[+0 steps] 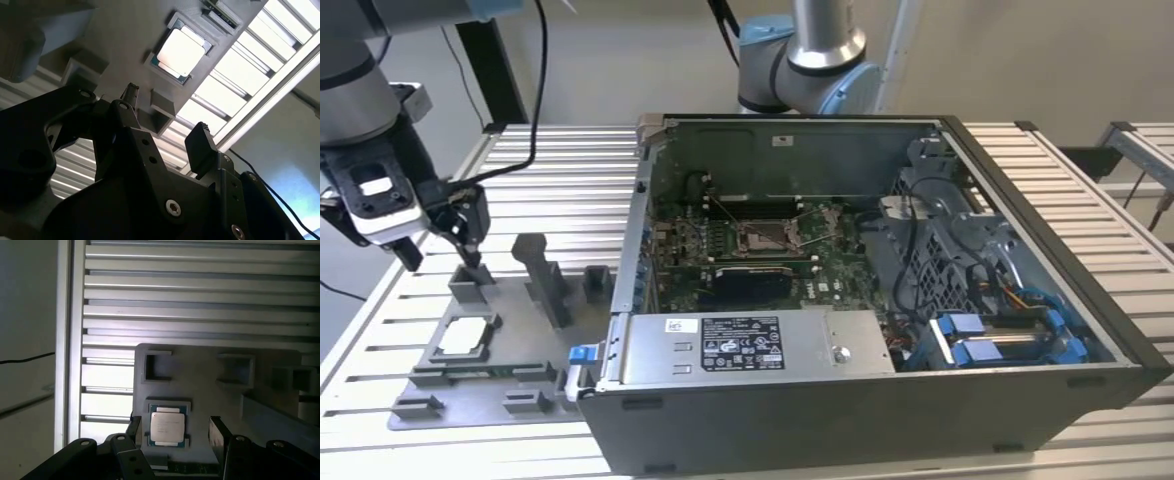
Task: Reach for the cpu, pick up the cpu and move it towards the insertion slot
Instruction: 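Pick up the cpu and move it towards the insertion slot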
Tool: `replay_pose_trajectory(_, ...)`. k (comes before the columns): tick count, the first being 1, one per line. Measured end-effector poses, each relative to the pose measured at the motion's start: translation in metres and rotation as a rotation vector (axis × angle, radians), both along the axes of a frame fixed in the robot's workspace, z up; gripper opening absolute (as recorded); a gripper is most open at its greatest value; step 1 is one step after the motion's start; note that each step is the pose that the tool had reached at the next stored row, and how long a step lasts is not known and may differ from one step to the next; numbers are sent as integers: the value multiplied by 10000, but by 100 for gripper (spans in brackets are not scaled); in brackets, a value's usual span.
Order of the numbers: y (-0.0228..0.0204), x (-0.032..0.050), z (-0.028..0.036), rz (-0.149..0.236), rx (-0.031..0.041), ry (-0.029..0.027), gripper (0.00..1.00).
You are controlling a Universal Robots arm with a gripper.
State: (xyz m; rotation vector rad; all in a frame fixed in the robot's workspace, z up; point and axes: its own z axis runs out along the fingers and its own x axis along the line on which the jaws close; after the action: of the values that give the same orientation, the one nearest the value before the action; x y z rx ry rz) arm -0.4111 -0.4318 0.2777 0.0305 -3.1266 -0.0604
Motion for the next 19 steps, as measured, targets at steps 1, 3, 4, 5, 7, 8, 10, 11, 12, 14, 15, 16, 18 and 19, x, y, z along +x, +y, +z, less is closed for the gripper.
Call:
replay_pose_trajectory(1,-7,0,-3,0,0,0,100)
replay_pose_trajectory(3,-18,0,-10,0,0,0,100)
replay_pose_trajectory(4,-24,0,-14,-1,0,0,100)
replay_pose_trajectory(5,-28,0,-18,-1,1,-2,100)
replay_pose_trajectory(7,-35,0,-25,-1,1,-2,100)
replay_pose_trajectory(8,-38,0,-27,-1,0,-1,100)
replay_pose_trajectory(10,-39,0,-27,-1,0,0,100)
replay_pose_trajectory(11,-39,0,-28,-1,0,0,100)
replay_pose_trajectory(12,-39,0,-28,-1,0,0,100)
replay_pose_trajectory(14,-39,-1,-29,-1,-1,1,100)
replay_pose_trajectory(15,-40,-1,-31,-1,0,1,100)
replay_pose_trajectory(16,-41,-1,-34,-1,0,-1,100)
replay_pose_trajectory(18,-45,0,-40,0,1,-1,100)
replay_pose_trajectory(19,-49,1,-44,1,1,-2,100)
